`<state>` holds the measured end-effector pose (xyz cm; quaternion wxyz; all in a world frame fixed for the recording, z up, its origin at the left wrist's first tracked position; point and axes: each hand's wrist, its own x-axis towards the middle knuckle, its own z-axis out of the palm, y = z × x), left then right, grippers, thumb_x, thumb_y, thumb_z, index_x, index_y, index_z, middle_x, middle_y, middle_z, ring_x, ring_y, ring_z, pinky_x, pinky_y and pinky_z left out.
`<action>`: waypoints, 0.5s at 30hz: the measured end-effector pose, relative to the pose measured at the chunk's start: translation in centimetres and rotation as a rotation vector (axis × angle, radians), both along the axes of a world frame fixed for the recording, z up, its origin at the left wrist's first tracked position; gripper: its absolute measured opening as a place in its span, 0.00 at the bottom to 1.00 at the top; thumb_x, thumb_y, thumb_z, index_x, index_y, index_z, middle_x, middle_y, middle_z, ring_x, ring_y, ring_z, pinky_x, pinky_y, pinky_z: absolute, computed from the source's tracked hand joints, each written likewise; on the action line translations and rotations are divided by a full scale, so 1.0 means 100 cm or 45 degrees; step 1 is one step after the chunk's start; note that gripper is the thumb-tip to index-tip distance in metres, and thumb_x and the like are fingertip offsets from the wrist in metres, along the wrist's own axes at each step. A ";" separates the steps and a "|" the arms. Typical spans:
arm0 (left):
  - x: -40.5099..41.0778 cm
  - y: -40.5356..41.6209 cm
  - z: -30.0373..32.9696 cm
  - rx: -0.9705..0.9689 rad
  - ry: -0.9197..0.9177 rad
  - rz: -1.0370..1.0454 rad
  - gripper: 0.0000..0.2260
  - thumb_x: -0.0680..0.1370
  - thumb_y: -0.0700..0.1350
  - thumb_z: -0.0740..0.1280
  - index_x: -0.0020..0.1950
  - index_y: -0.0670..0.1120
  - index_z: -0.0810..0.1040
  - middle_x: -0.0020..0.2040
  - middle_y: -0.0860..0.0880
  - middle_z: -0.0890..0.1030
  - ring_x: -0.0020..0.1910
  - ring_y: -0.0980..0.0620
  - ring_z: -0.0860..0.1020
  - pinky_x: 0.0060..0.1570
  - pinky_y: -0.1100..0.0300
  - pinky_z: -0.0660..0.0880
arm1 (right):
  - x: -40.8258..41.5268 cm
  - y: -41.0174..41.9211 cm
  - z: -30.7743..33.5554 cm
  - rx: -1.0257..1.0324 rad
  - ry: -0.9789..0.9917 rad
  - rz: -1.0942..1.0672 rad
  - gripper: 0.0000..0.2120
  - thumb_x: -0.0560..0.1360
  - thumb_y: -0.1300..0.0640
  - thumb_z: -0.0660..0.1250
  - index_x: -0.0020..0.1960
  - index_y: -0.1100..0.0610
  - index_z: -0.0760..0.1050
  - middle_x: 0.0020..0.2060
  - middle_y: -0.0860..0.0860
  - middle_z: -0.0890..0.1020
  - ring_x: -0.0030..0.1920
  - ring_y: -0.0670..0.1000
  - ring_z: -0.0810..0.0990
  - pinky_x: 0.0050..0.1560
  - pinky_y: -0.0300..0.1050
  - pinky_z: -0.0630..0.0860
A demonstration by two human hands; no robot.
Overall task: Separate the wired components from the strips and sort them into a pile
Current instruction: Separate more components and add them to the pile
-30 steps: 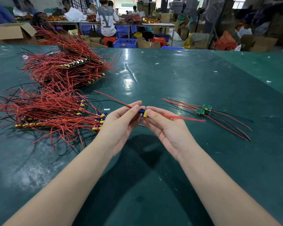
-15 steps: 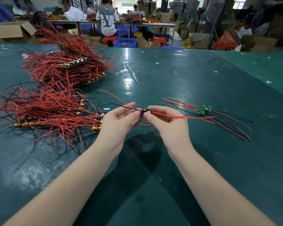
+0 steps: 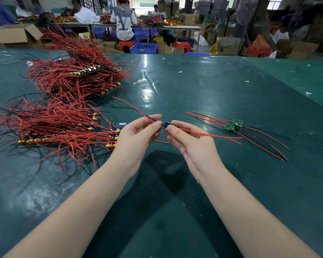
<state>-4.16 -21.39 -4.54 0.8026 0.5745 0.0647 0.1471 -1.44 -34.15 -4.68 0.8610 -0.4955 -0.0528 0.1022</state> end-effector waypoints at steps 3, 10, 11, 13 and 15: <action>-0.001 0.000 0.001 -0.010 -0.018 0.024 0.05 0.77 0.35 0.66 0.49 0.41 0.81 0.41 0.47 0.82 0.41 0.56 0.80 0.46 0.67 0.77 | 0.000 -0.001 0.001 0.010 0.031 0.009 0.07 0.69 0.69 0.73 0.46 0.62 0.82 0.40 0.58 0.85 0.41 0.53 0.85 0.42 0.39 0.80; 0.002 0.003 0.000 0.064 -0.082 0.087 0.05 0.76 0.33 0.68 0.43 0.40 0.81 0.37 0.52 0.84 0.35 0.59 0.80 0.40 0.69 0.76 | 0.001 -0.006 0.007 0.123 0.290 0.162 0.04 0.69 0.66 0.73 0.44 0.64 0.82 0.36 0.55 0.85 0.35 0.49 0.85 0.35 0.34 0.79; 0.002 0.003 0.000 0.047 -0.079 0.080 0.05 0.76 0.33 0.67 0.43 0.40 0.81 0.37 0.51 0.83 0.35 0.59 0.80 0.39 0.70 0.76 | 0.001 -0.006 0.007 0.136 0.329 0.187 0.04 0.67 0.66 0.73 0.42 0.63 0.83 0.36 0.54 0.85 0.34 0.47 0.84 0.33 0.33 0.78; 0.003 0.004 0.001 -0.045 -0.063 0.041 0.04 0.76 0.33 0.67 0.44 0.39 0.81 0.36 0.51 0.83 0.34 0.59 0.79 0.38 0.71 0.76 | 0.001 -0.007 0.009 0.157 0.375 0.230 0.05 0.62 0.63 0.74 0.38 0.62 0.85 0.35 0.52 0.85 0.33 0.46 0.84 0.32 0.32 0.78; 0.004 0.005 0.001 -0.149 -0.034 -0.023 0.04 0.77 0.34 0.66 0.46 0.39 0.80 0.36 0.51 0.82 0.33 0.60 0.79 0.37 0.71 0.76 | 0.000 -0.007 0.009 0.164 0.373 0.247 0.05 0.60 0.62 0.74 0.36 0.60 0.85 0.35 0.51 0.85 0.33 0.45 0.84 0.31 0.32 0.77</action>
